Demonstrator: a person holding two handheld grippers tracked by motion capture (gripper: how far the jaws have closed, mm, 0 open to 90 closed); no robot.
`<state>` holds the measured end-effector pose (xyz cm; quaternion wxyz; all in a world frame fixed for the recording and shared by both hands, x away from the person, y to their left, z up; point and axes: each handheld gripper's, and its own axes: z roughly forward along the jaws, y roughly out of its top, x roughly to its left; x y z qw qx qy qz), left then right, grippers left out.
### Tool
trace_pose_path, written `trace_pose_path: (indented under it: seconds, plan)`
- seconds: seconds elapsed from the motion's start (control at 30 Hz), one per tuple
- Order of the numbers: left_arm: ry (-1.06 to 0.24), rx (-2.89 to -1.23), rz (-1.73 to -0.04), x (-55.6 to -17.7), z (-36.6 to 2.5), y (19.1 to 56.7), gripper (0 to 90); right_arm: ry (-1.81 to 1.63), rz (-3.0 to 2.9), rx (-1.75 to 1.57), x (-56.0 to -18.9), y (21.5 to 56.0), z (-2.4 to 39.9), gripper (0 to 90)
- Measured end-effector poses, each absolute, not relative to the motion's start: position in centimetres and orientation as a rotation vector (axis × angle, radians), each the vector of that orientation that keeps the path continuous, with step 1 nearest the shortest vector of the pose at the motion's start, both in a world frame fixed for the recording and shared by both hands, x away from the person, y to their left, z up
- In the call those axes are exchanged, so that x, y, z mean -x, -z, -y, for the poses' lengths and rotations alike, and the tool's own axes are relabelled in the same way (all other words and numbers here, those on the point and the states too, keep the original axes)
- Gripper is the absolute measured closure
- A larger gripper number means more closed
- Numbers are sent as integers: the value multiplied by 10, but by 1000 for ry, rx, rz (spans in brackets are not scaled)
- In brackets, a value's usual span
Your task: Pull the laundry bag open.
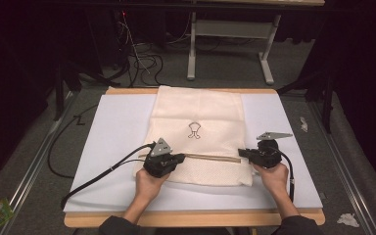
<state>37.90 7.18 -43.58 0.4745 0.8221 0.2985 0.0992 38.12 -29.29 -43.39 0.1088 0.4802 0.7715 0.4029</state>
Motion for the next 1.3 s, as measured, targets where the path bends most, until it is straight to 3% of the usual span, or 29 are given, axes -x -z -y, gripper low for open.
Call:
trace_pose_path:
  seconds: [1.3]
  plan:
    - [-282,-1964,-814,-381,-110,433,872,-1182,-2270,-1412,-382,435,294,878]
